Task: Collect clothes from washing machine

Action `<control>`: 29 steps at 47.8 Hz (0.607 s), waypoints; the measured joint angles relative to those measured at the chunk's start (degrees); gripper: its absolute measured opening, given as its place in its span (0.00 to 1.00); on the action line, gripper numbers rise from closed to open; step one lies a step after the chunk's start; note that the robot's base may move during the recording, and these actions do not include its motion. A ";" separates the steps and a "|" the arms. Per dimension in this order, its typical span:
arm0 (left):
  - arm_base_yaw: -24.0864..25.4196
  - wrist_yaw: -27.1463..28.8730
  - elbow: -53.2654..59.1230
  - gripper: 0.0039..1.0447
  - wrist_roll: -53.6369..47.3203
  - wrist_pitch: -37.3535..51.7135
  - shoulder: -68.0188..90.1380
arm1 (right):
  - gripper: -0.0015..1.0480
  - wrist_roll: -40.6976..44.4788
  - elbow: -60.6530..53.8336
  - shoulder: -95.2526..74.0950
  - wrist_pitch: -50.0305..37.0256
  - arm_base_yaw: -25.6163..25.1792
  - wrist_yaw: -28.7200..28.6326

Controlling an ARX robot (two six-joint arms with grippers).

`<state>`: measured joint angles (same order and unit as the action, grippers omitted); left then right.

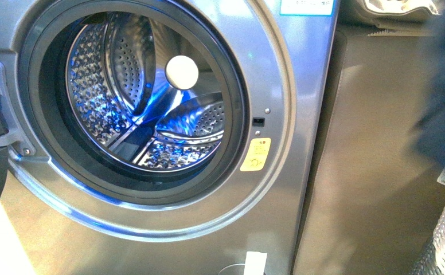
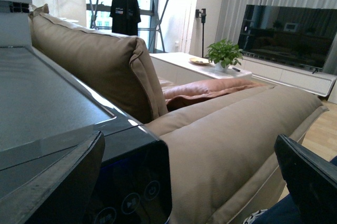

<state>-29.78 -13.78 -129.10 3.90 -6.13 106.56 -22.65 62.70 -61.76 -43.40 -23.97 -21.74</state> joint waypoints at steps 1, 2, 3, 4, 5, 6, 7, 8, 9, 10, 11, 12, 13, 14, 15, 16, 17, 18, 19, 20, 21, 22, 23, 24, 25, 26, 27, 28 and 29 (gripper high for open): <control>0.44 0.15 1.03 0.94 -0.26 0.79 -0.31 | 0.05 -0.46 0.46 0.09 0.04 -1.22 -0.76; 1.20 -0.09 3.23 0.94 -0.48 2.23 -1.49 | 0.05 -1.03 0.85 0.20 0.07 -2.45 -1.51; 1.66 -0.46 4.76 0.94 -0.59 3.19 -2.21 | 0.05 -1.46 1.25 0.31 0.17 -3.67 -2.32; 2.69 -1.44 8.55 0.94 -0.83 5.22 -4.26 | 0.05 -1.68 1.40 0.37 0.24 -4.26 -2.71; 3.98 -2.45 11.91 0.94 -0.90 6.80 -6.78 | 0.05 -2.05 1.70 0.48 0.37 -5.51 -3.58; 4.70 -3.67 15.52 0.94 -0.87 8.28 -8.13 | 0.05 -2.56 2.03 0.59 0.48 -6.73 -4.52; 6.25 -5.25 20.81 0.94 -0.92 10.03 -11.56 | 0.05 -3.28 2.27 0.63 0.61 -7.93 -5.49; 7.89 -6.38 26.23 0.94 -0.94 11.39 -14.99 | 0.05 -3.41 2.34 0.66 0.66 -8.50 -5.95; 9.62 -7.06 31.45 0.94 -0.92 12.28 -18.78 | 0.05 -3.93 2.45 0.68 0.72 -9.73 -6.88; 10.47 -7.32 33.97 0.94 -0.90 12.57 -20.72 | 0.05 -4.39 2.47 0.68 0.81 -10.88 -7.67; 12.15 -7.56 38.64 0.94 -0.87 13.09 -24.41 | 0.05 -4.59 2.47 0.68 0.90 -11.47 -8.02; 13.70 -7.78 42.95 0.94 -0.85 13.57 -28.02 | 0.05 -4.98 2.47 0.66 1.16 -12.61 -8.79; 14.43 -7.87 44.85 0.94 -0.79 13.81 -29.88 | 0.05 -5.22 2.45 0.59 1.46 -13.77 -9.40; 15.93 -7.93 48.30 0.94 -0.79 14.25 -33.11 | 0.05 -5.33 2.40 0.55 1.66 -14.32 -9.66; 17.42 -7.61 51.25 0.94 -0.76 14.58 -36.06 | 0.05 -5.49 2.29 0.50 2.08 -15.34 -10.19; 18.64 -7.41 53.81 0.94 -0.76 14.95 -38.38 | 0.05 -5.77 1.92 0.50 2.60 -16.74 -11.19; 19.80 -7.80 57.16 0.94 -0.68 15.32 -41.29 | 0.05 -5.88 1.57 0.55 2.86 -17.55 -11.93; 20.61 -8.61 59.87 0.94 -0.46 15.65 -44.33 | 0.05 -5.90 0.85 0.76 3.04 -18.58 -13.44; 21.16 -8.76 61.16 0.94 -0.42 15.96 -46.07 | 0.05 -5.90 0.24 0.94 3.06 -19.23 -14.51; 21.57 -9.11 62.58 0.94 -0.42 16.48 -48.24 | 0.05 -5.88 -0.94 1.18 3.26 -20.15 -16.00; 21.64 -9.55 63.43 0.94 -0.42 16.83 -49.18 | 0.05 -5.81 -2.21 1.51 3.26 -20.98 -17.33; 21.66 -10.34 64.85 0.94 -0.42 17.07 -50.18 | 0.05 -5.79 -3.10 1.81 3.26 -21.51 -18.16; 21.64 -10.82 66.38 0.94 -0.44 17.14 -50.90 | 0.05 -5.60 -4.66 2.08 3.19 -22.32 -19.10; 21.64 -10.99 67.45 0.94 -0.46 17.14 -51.23 | 0.05 -5.46 -6.27 2.23 3.13 -23.06 -19.65; 21.62 -11.21 69.05 0.94 -0.52 17.11 -51.60 | 0.05 -5.14 -7.34 2.34 3.13 -23.58 -20.13; 21.57 -11.61 70.01 0.94 -0.61 17.09 -51.78 | 0.05 -4.90 -8.35 2.43 3.10 -24.11 -20.48; 21.35 -11.87 70.42 0.94 -0.68 17.09 -51.80 | 0.05 -4.72 -9.40 2.43 3.06 -24.59 -20.72; 20.98 -12.31 71.25 0.94 -0.66 17.00 -51.91 | 0.05 -4.59 -9.92 2.43 3.04 -24.81 -20.85; 20.68 -12.61 71.97 0.94 -0.72 16.98 -51.98 | 0.05 -4.33 -10.95 2.40 3.02 -25.18 -21.09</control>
<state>-9.10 -26.39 -57.12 3.18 10.85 54.59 -26.98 51.75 -59.35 -40.38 -49.15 -42.83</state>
